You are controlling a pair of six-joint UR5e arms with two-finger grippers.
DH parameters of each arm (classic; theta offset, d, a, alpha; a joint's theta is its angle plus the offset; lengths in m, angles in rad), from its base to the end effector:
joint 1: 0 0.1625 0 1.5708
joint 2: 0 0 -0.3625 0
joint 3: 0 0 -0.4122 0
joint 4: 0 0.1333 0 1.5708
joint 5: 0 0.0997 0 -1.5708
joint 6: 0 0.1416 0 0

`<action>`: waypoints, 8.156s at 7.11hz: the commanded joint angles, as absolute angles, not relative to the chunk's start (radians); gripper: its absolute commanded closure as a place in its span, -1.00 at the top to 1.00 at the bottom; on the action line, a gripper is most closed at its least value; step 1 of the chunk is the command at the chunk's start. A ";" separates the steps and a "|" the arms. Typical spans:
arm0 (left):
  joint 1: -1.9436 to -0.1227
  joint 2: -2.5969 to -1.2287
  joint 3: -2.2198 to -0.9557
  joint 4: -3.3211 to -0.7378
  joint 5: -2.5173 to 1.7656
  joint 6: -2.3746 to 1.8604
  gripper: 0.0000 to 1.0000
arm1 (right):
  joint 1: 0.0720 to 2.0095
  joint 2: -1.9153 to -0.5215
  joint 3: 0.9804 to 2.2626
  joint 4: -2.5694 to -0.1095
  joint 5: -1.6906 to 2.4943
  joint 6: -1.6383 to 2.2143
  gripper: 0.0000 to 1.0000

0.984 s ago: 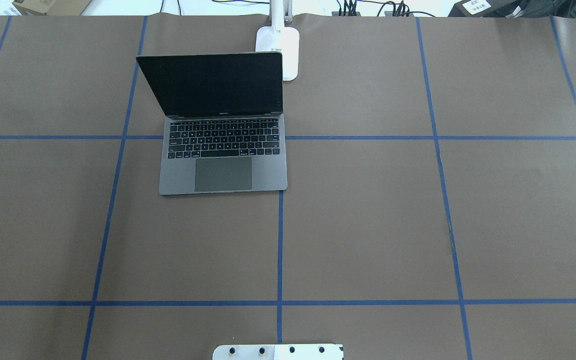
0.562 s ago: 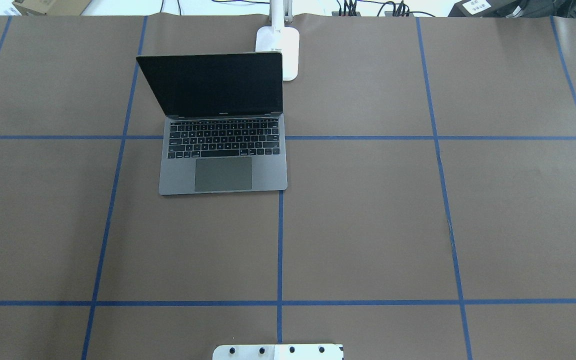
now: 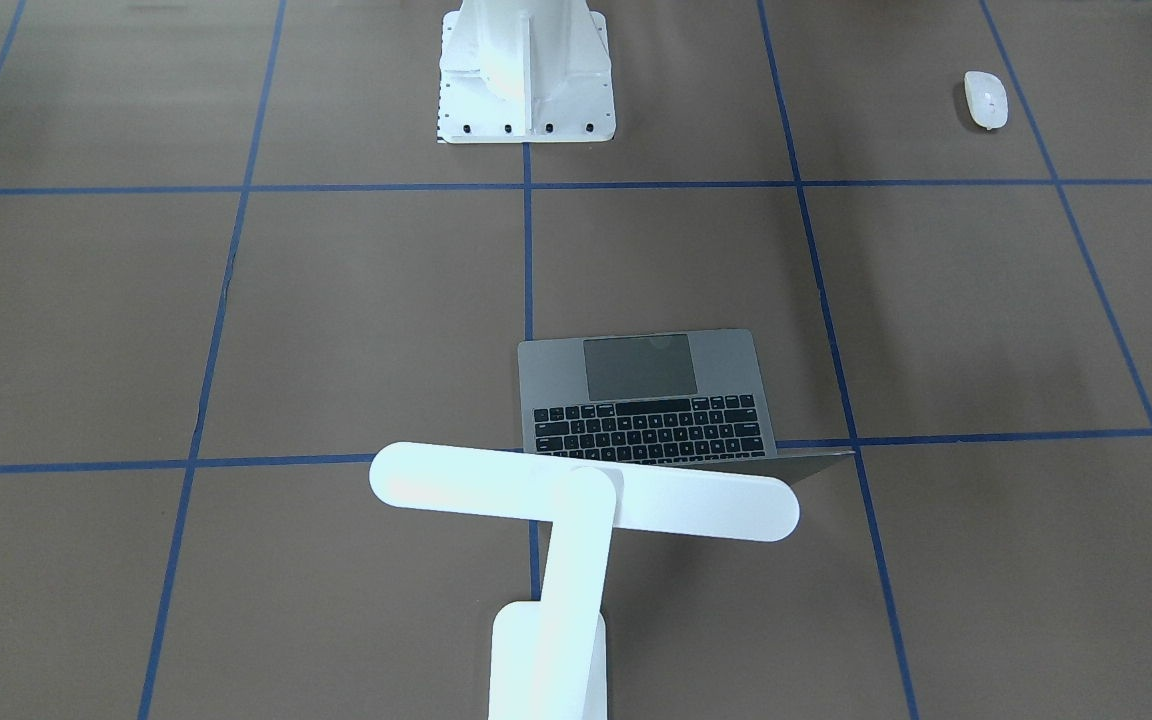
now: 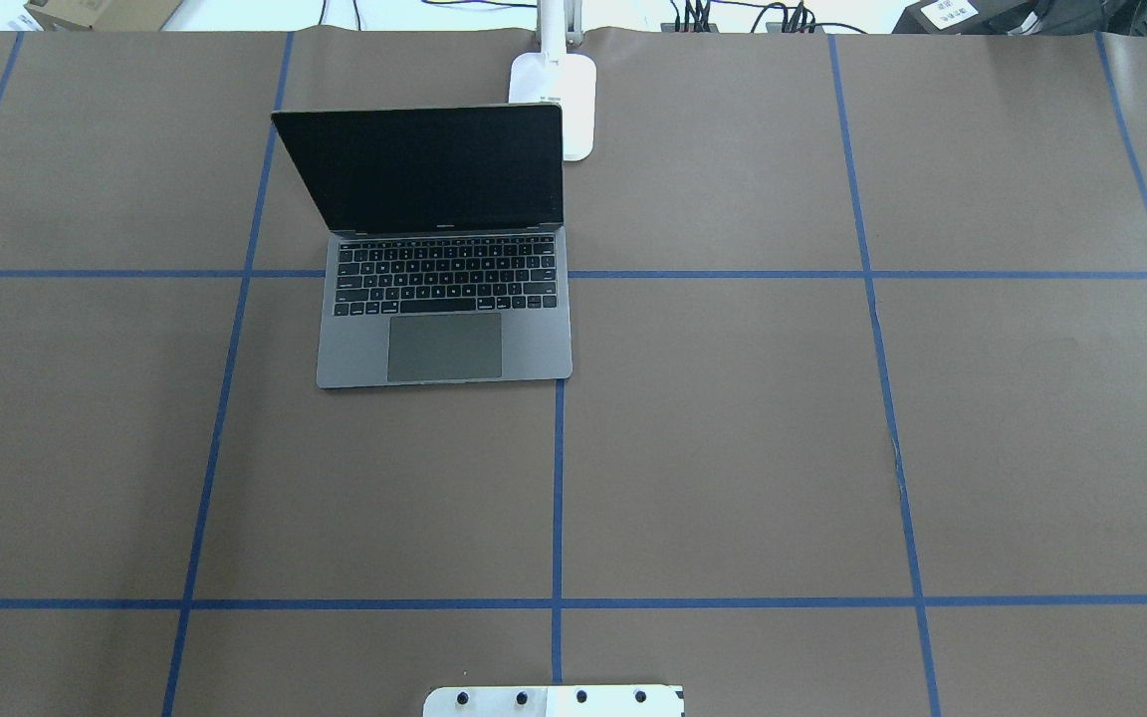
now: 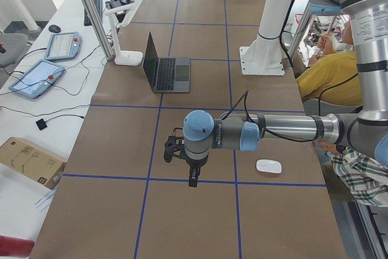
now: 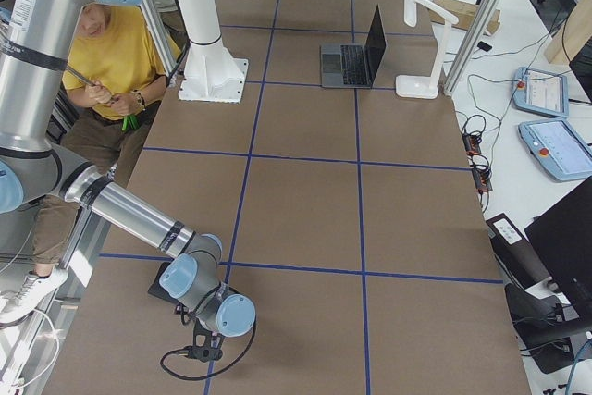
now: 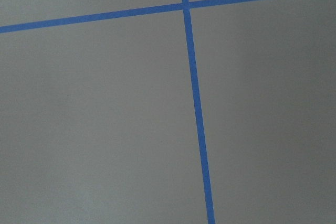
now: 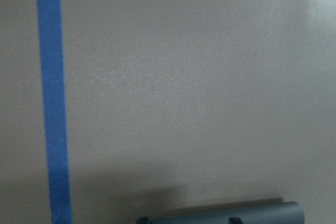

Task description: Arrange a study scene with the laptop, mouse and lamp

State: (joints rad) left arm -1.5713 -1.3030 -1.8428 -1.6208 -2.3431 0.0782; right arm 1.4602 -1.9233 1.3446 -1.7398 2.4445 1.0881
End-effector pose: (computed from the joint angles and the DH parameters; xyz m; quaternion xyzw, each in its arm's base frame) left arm -0.0347 -0.4213 0.6062 0.0399 0.3752 0.0462 0.9249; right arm -0.0009 -0.2325 0.8626 -0.4954 -0.1385 0.5325 0.6722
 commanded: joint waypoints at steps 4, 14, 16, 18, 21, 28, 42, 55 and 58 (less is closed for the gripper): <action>-1.586 -1.302 -1.853 -1.620 -2.342 0.078 1.00 | 1.431 -1.921 1.342 -1.740 2.453 1.017 -0.24; -1.594 -1.301 -1.859 -1.618 -2.342 0.078 1.00 | 1.434 -1.834 1.583 -1.738 2.707 1.058 -1.00; -1.594 -1.301 -1.859 -1.618 -2.342 0.078 1.00 | 1.434 -1.746 1.661 -1.736 2.712 1.069 -1.00; -1.594 -1.302 -1.858 -1.618 -2.342 0.078 1.00 | 1.431 -1.657 1.698 -1.735 2.711 1.191 -1.00; -1.594 -1.313 -1.858 -1.618 -2.341 0.077 1.00 | 1.355 -1.496 1.787 -1.733 2.698 1.479 -1.00; -1.595 -1.313 -1.856 -1.618 -2.339 0.077 1.00 | 0.949 -1.149 1.940 -1.704 2.354 2.073 -1.00; -1.595 -1.312 -1.841 -1.617 -2.341 0.074 1.00 | 0.746 -0.678 1.275 -1.496 1.954 2.432 -1.00; -1.589 -1.340 -1.983 -1.667 -2.394 0.063 1.00 | 0.948 -1.119 1.725 -1.581 2.108 1.164 1.00; -1.447 -1.234 -2.022 -1.769 -2.447 -0.095 1.00 | 1.067 -1.369 1.830 -1.612 2.111 0.692 1.00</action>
